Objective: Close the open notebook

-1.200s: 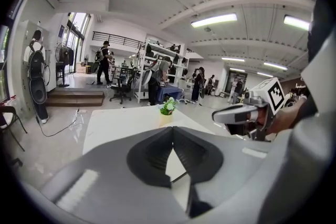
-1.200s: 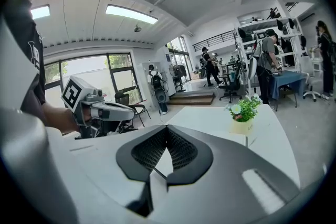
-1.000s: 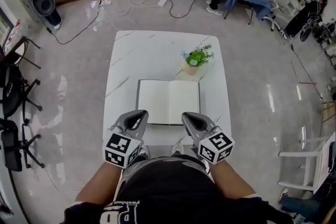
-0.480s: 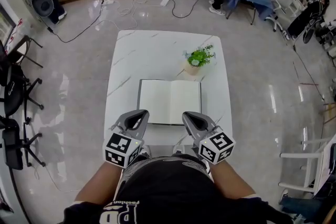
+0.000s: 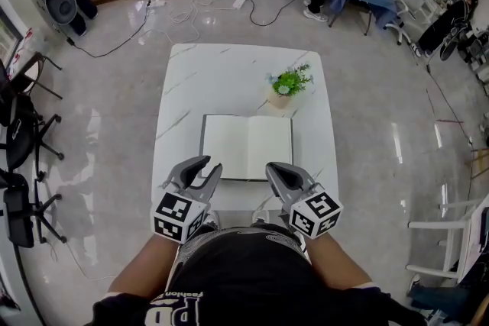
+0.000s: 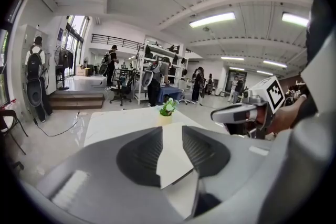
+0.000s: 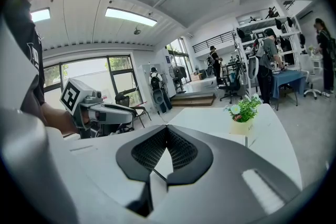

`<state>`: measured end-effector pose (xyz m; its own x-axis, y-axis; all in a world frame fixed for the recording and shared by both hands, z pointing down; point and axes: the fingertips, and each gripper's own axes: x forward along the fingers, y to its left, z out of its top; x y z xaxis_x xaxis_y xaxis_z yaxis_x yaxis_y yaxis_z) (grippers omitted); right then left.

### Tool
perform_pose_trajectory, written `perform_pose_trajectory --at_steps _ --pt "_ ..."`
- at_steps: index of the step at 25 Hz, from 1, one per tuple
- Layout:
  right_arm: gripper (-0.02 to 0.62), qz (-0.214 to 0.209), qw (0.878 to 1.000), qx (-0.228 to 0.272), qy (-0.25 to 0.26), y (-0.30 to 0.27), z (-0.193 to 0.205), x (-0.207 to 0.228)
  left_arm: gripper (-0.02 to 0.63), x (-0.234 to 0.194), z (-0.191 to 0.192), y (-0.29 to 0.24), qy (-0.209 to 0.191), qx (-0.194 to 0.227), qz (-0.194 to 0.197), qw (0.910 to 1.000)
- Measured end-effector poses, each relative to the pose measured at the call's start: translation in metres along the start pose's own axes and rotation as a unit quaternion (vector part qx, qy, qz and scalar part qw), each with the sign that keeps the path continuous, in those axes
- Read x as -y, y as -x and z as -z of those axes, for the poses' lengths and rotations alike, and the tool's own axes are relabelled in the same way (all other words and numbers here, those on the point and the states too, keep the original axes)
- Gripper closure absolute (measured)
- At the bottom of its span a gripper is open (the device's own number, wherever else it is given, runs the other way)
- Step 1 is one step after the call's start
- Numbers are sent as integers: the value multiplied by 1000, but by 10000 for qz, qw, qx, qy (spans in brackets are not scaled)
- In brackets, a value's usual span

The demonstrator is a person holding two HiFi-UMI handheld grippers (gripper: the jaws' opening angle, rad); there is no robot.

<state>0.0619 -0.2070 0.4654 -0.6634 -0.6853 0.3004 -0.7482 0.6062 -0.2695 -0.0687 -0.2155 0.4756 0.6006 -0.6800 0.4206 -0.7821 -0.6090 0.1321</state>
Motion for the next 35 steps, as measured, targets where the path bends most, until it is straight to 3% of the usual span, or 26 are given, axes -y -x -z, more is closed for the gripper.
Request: perform_pose_trajectory --at_steps 30,35 --pt "595 -4 10000 0 7 1 2 0 417 -7 6 1 -40 -77 -123 9999" --pt "595 5 10000 -8 0 1 3 0 416 -29 36 -5 343 -346 -315 9983"
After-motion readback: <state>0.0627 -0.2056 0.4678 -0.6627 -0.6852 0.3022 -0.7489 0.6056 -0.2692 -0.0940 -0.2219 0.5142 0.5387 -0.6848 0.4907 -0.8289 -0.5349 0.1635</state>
